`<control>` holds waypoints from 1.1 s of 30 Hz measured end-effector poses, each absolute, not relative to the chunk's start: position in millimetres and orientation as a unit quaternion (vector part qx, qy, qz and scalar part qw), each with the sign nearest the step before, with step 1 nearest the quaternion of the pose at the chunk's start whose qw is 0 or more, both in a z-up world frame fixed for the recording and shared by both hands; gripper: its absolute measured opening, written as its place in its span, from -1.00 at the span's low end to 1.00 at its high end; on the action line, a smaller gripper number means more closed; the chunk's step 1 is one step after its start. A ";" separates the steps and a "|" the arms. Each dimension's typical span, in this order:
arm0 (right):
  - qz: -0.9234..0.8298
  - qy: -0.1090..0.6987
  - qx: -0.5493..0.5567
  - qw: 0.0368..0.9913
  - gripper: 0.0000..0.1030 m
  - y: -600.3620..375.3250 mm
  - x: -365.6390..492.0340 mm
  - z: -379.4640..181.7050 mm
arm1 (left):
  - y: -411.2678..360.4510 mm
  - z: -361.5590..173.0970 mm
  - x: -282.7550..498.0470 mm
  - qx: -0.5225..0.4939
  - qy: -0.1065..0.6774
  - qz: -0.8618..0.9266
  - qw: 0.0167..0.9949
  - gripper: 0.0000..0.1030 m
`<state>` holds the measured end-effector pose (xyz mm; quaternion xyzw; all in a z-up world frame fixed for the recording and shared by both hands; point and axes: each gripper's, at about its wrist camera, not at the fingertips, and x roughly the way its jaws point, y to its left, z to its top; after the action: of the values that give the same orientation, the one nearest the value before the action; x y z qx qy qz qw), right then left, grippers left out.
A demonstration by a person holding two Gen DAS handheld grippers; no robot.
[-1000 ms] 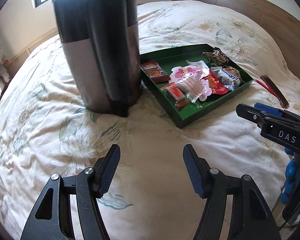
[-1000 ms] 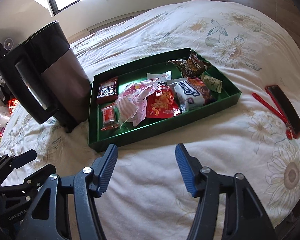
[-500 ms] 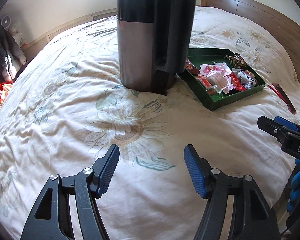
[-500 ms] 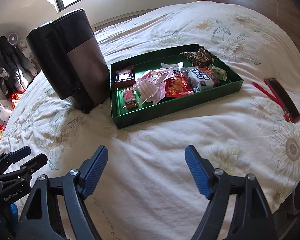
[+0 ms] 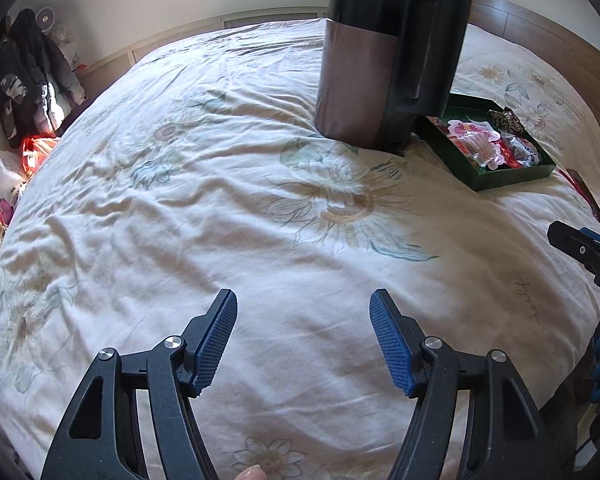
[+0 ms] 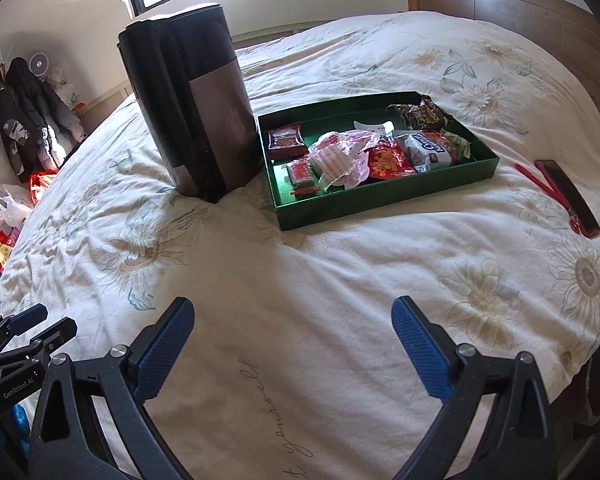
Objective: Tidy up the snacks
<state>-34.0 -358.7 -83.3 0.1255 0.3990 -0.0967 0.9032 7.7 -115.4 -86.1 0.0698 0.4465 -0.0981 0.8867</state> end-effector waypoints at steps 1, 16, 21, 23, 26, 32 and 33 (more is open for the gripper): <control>-0.095 0.399 0.122 0.904 1.00 -355.0 -34.4 -82.9 | -109.5 -87.5 6.5 0.065 0.449 -0.093 0.886 0.38; -0.081 0.382 0.090 0.916 1.00 -307.2 -34.6 -74.7 | -38.4 -96.8 -7.0 0.017 0.450 -0.046 0.892 0.71; -0.075 0.380 0.080 0.918 1.00 -292.9 -32.9 -77.2 | -20.7 -97.8 -9.1 0.015 0.443 -0.030 0.896 0.71; -0.072 0.381 0.078 0.918 1.00 -288.9 -31.7 -78.3 | -13.2 -97.2 -9.1 0.009 0.438 -0.022 0.899 0.71; -0.067 0.383 0.074 0.918 1.00 -282.3 -29.1 -79.7 | -2.4 -95.9 -8.5 0.000 0.432 -0.012 0.902 0.71; -0.056 0.389 0.061 0.917 1.00 -269.5 -21.8 -83.3 | 15.2 -98.2 -3.3 -0.003 0.428 0.010 0.904 0.71; -0.055 0.390 0.058 0.918 1.00 -267.5 -20.2 -83.4 | 17.9 -98.5 -2.6 -0.002 0.427 0.014 0.904 0.71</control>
<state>-20.2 -267.5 -83.4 0.0576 0.3895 -0.0547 0.9176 -2.6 17.9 -98.5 -0.0023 0.4274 0.0139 0.9039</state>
